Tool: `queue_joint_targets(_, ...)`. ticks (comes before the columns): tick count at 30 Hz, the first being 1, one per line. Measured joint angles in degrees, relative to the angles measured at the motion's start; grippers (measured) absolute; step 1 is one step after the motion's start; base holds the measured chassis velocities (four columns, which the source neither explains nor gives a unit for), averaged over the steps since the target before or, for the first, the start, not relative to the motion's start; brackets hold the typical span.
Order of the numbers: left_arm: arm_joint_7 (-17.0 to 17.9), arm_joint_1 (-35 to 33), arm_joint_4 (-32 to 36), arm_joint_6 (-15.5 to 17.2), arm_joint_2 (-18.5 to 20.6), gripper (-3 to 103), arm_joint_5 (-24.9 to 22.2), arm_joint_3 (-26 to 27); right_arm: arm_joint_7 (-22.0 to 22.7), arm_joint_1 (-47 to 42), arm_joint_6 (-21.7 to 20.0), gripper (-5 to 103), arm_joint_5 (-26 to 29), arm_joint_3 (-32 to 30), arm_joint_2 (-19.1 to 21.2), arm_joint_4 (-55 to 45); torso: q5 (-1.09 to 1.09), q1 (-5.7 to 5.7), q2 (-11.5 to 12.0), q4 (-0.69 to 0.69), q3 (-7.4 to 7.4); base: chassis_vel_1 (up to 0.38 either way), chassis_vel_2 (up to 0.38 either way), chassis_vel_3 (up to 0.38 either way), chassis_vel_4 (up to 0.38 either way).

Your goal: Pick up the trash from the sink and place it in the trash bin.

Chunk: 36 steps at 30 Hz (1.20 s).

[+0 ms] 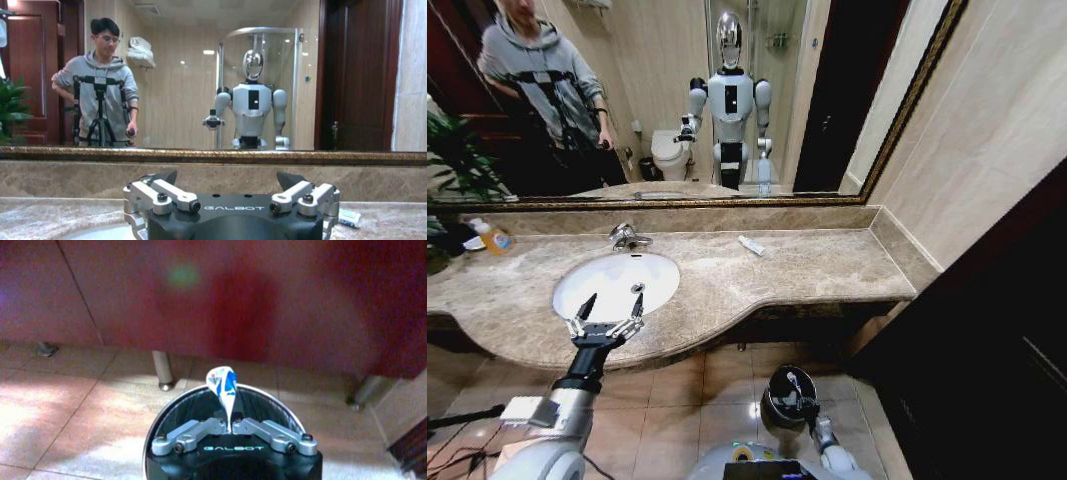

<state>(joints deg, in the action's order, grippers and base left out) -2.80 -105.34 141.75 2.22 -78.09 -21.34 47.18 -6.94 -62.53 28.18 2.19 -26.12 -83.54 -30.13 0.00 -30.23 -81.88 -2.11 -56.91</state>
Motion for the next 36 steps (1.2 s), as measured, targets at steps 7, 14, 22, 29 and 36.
queue_joint_targets(7,0.0,0.0,0.0,0.0,0.0,100,0.0,0.0,-0.2,2.3,-1.9,0,1.5,-0.4,-1.0,4.6,0.0,0.0,0.0,0.0,0.0,0.0,0.0,0.0,0.0)
queue_joint_targets(14,0.0,0.0,0.0,0.0,0.0,100,0.0,0.0,0.5,2.4,-2.4,2,1.5,-0.5,-0.2,4.6,-0.01,0.01,0.0,0.0,0.0,0.0,0.0,0.0,0.0)
queue_joint_targets(22,0.0,0.0,0.0,0.0,0.0,100,0.0,0.0,2.3,1.8,-2.7,29,1.5,-0.4,0.2,4.1,0.0,0.01,0.0,0.0,0.0,0.0,0.0,0.0,0.0)
queue_joint_targets(29,0.0,0.0,0.0,0.0,0.0,100,0.0,0.0,2.3,1.1,-2.5,51,1.5,-0.4,0.2,3.4,0.0,0.0,0.0,0.0,0.01,0.0,0.0,0.0,0.0)
queue_joint_targets(36,0.0,0.0,0.0,0.0,0.0,100,0.0,0.0,2.3,-0.5,-2.1,78,1.5,-0.4,-0.1,2.3,0.0,0.01,0.0,0.0,0.01,0.0,0.0,0.0,0.0)
